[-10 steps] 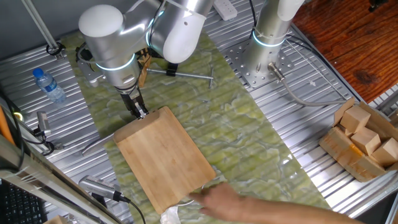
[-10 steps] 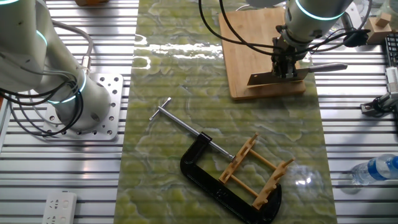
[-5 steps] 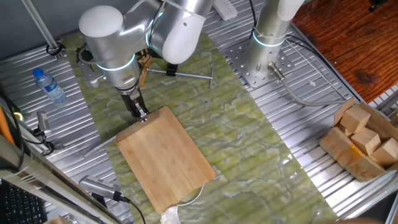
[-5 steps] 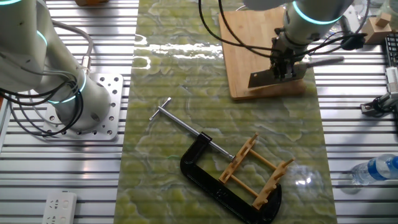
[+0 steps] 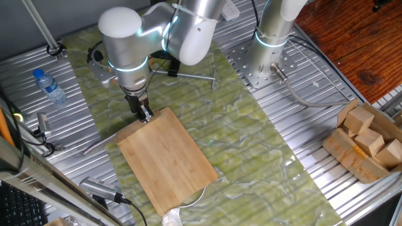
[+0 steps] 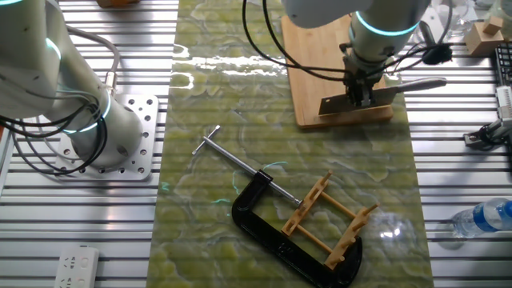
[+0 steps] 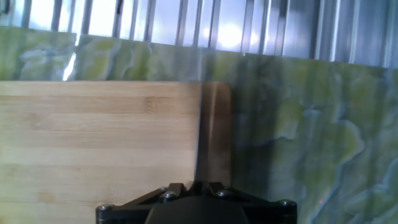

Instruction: Put the knife on the knife rack

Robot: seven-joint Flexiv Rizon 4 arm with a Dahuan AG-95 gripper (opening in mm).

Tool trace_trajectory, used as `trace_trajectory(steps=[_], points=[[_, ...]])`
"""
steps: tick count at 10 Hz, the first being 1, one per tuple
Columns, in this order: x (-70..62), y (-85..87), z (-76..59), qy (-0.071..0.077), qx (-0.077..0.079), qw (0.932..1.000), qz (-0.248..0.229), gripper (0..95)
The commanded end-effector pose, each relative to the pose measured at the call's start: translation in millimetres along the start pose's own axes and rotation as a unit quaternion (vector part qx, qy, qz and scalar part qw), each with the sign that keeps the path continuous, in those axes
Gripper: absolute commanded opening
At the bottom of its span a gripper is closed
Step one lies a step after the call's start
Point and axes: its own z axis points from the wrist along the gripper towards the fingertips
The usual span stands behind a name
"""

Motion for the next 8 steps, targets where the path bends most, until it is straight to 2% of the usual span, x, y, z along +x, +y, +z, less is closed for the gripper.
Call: trace_trajectory(steps=[1, 2, 3, 4, 5, 6, 7, 8], points=[[0.1, 0.3, 7.7, 0.008, 0.006, 0.9999, -0.002, 0.0], [0.4, 0.3, 6.8, 0.011, 0.004, 0.9999, -0.002, 0.0], [0.6, 2.0, 2.4, 0.022, 0.018, 0.9996, -0.007, 0.0], [0.8, 2.1, -0.9, 0.025, 0.03, 0.9991, -0.018, 0.0], [0.4, -0.3, -7.8, 0.033, 0.038, 0.9979, -0.039, 0.0], [-0.6, -5.8, -17.8, 0.038, 0.038, 0.9971, -0.053, 0.0], [-1.5, -11.0, -26.2, 0.041, 0.029, 0.9967, -0.063, 0.0], [-2.1, -14.0, -30.4, 0.041, 0.028, 0.9964, -0.069, 0.0]])
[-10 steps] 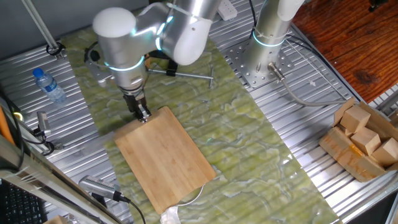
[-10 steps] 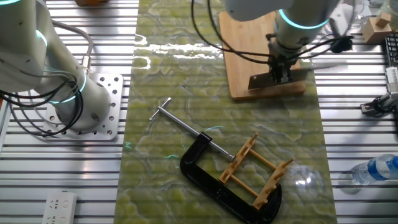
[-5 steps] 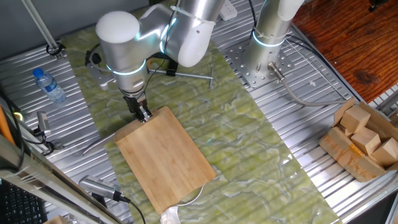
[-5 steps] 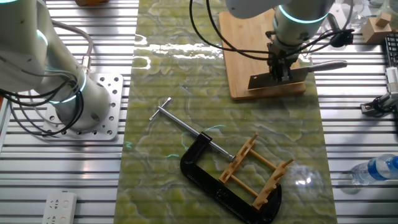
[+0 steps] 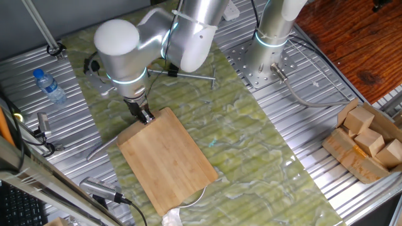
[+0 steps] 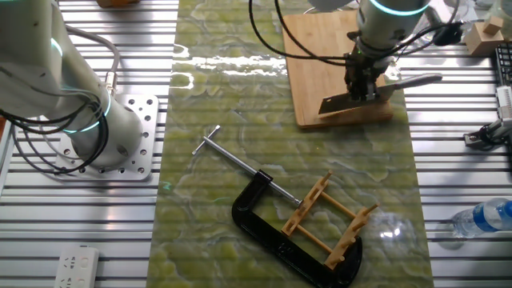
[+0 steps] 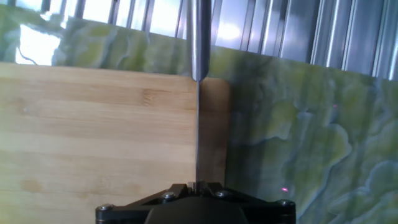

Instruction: Put the knife on the knife rack

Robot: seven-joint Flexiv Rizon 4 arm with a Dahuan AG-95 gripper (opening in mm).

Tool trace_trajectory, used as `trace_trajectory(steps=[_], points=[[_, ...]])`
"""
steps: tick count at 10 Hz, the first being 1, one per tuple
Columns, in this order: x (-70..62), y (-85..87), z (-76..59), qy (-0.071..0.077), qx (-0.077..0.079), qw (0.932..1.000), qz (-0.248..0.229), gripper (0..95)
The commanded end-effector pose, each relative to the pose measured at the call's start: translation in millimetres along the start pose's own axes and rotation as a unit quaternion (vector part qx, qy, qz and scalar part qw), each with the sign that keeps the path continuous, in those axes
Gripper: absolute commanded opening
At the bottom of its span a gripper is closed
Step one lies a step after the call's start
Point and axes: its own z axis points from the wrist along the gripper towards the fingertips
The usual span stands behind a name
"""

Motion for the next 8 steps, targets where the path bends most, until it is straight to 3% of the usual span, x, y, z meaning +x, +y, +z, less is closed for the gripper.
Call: trace_trajectory(steps=[1, 3, 4, 5, 6, 8], points=[[2.4, -8.5, -13.9, 0.0, -0.013, 0.9997, -0.023, 0.0], [2.1, -17.7, -26.1, 0.001, -0.016, 0.999, -0.042, 0.0], [1.9, -24.4, -35.9, 0.0, -0.026, 0.9979, -0.059, 0.0], [4.6, -29.2, -41.9, 0.006, -0.021, 0.996, -0.087, 0.0], [8.4, -32.6, -44.7, 0.006, -0.027, 0.9936, -0.11, 0.0], [19.4, -43.7, -52.5, -0.003, -0.047, 0.9775, -0.206, 0.0]])
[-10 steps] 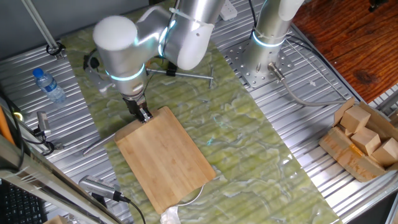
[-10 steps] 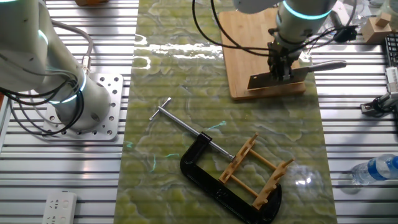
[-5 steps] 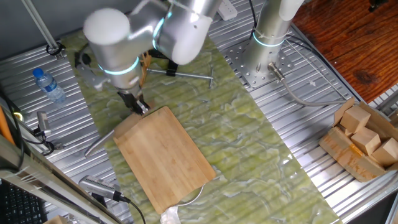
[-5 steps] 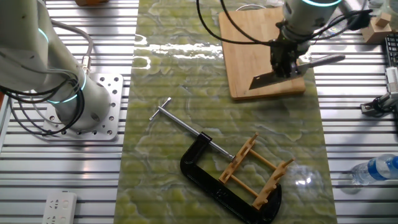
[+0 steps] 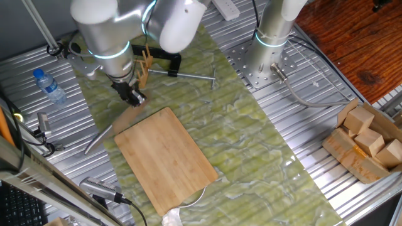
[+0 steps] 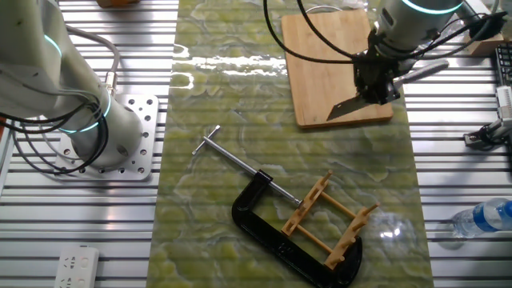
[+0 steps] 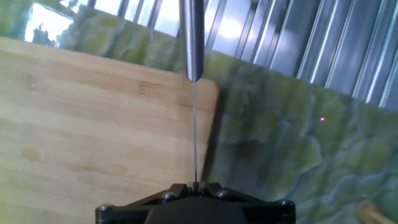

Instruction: Put the knife on the knife rack

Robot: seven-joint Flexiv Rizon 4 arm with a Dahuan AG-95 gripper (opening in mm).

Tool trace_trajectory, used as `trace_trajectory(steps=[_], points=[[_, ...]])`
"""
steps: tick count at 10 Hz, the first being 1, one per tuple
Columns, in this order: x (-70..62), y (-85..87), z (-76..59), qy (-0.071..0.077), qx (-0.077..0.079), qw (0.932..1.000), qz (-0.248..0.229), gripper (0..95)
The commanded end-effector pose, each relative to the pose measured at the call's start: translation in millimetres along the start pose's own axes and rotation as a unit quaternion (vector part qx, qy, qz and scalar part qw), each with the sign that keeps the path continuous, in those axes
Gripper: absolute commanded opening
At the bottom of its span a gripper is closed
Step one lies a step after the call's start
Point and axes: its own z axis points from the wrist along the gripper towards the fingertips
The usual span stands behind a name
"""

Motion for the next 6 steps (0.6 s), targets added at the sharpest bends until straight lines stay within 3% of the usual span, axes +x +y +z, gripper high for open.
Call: trace_trajectory(steps=[1, 3, 6], points=[[15.5, -11.6, -12.5, -0.005, -0.021, 0.9914, -0.129, 0.0], [22.3, -23.8, -17.1, 0.009, -0.033, 0.981, -0.191, 0.0], [35.9, -57.4, -25.3, 0.012, -0.053, 0.9487, -0.312, 0.0]])
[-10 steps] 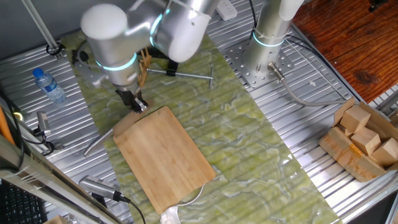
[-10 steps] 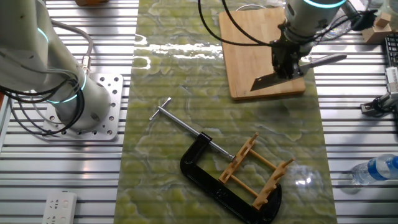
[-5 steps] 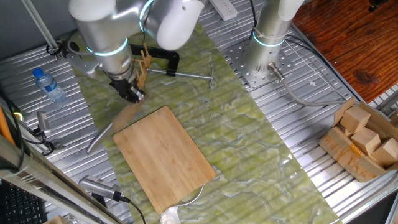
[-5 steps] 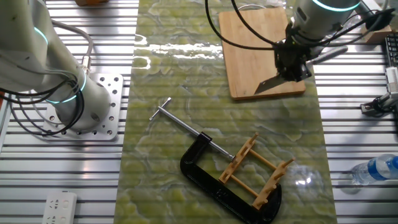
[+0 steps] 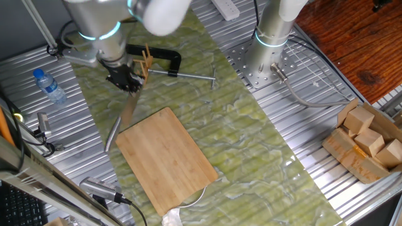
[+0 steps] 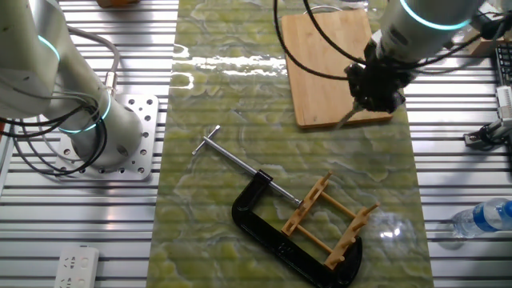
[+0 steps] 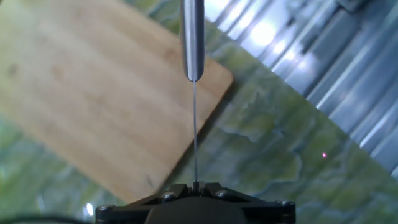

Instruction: Put the knife on the knife rack

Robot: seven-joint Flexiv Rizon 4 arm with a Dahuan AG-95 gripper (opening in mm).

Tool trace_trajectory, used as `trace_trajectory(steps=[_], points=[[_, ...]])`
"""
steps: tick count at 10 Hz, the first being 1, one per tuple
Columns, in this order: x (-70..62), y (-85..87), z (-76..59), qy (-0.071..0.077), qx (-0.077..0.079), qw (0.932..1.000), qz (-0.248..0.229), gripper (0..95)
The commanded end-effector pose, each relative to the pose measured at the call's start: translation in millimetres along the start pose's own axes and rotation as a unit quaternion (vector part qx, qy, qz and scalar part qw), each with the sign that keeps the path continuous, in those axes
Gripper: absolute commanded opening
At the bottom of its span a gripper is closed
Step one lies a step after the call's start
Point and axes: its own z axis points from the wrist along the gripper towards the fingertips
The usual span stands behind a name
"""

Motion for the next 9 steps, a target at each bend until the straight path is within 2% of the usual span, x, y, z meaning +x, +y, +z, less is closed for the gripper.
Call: trace_trajectory(steps=[1, 2, 3, 4, 5, 6, 7, 9], points=[[31.4, -29.3, -14.7, 0.009, -0.026, 0.9857, -0.166, 0.0], [35.1, -35.5, -17.6, 0.013, -0.029, 0.9815, -0.189, 0.0], [34.8, -38.6, -22.8, 0.023, -0.023, 0.9774, -0.209, 0.0], [32.4, -41.3, -27.8, 0.036, -0.011, 0.968, -0.248, 0.0], [31.9, -42.4, -28.5, 0.041, -0.007, 0.9632, -0.265, 0.0], [31.9, -42.4, -28.5, 0.041, -0.006, 0.9661, -0.255, 0.0], [31.9, -42.4, -28.5, 0.035, -0.008, 0.9743, -0.222, 0.0], [31.9, -42.4, -28.5, 0.036, -0.008, 0.9838, -0.175, 0.0]])
